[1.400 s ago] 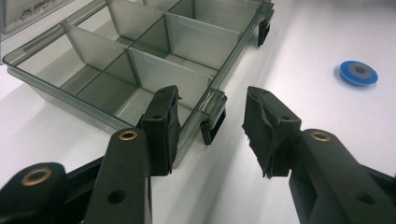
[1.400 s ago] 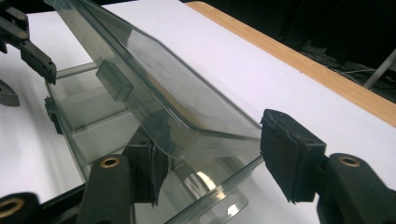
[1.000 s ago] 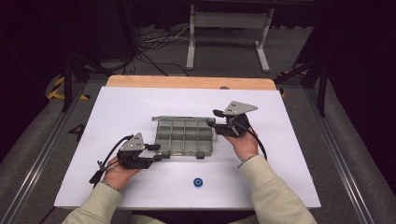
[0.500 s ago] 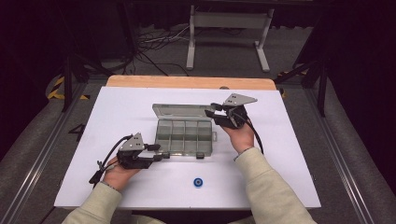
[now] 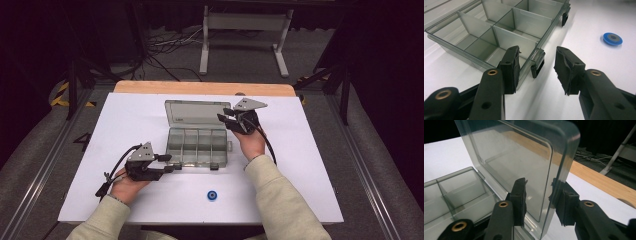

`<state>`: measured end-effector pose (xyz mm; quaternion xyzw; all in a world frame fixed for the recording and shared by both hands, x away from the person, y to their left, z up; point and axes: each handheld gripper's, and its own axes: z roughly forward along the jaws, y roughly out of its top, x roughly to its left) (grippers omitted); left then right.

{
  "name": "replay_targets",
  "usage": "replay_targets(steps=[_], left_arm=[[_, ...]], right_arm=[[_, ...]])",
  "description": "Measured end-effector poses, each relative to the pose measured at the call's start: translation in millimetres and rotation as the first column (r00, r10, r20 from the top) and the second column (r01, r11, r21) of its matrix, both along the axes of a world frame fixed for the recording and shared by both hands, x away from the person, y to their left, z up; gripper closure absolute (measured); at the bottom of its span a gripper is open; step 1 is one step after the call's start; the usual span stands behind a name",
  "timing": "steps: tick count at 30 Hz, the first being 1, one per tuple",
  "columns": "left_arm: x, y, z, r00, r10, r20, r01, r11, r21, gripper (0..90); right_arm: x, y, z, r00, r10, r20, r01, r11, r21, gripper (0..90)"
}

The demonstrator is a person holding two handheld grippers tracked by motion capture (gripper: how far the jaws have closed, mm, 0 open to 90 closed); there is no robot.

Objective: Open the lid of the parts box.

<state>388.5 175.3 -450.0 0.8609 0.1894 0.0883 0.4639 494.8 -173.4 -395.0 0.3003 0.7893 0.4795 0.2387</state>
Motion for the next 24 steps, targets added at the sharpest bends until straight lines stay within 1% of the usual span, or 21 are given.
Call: replay_targets(steps=[4, 6, 12, 17, 20, 24], left_arm=[[0.1, 0.0, -0.1, 1.0, -0.001, -0.001, 0.001, 1.0, -0.002, 55.1], [0.0, 0.0, 0.0, 1.0, -0.001, -0.001, 0.001, 1.0, 0.0, 55.0], [-0.1, -0.2, 0.0, 1.0, -0.001, 0.001, 0.001, 1.0, 0.001, 54.7], [0.0, -0.1, -0.1, 1.0, -0.003, 0.002, 0.003, 1.0, -0.001, 54.5], [0.0, -0.1, 0.0, 1.0, -0.002, 0.002, 0.002, 1.0, 0.0, 54.5], [-0.1, -0.2, 0.1, 1.0, -0.002, 0.002, 0.002, 1.0, 0.001, 54.2]], right_arm=[[4.1, -0.3, -2.7, 0.9999, -0.014, -0.008, 0.014, 1.0, 0.02, 63.3], [5.4, -0.4, -3.6, 0.9998, -0.018, -0.012, 0.018, 1.0, 0.022, 63.1], [10.7, 0.1, -10.5, 0.9994, -0.025, -0.023, 0.026, 1.0, 0.006, 62.0], [14.9, 1.0, -18.9, 0.9977, -0.032, -0.06, 0.033, 0.999, 0.022, 59.3], [17.0, 2.7, -24.0, 0.9969, -0.031, -0.073, 0.033, 0.999, 0.023, 56.8], [20.2, 2.9, -29.0, 0.995, -0.042, -0.091, 0.046, 0.998, 0.038, 55.5]])
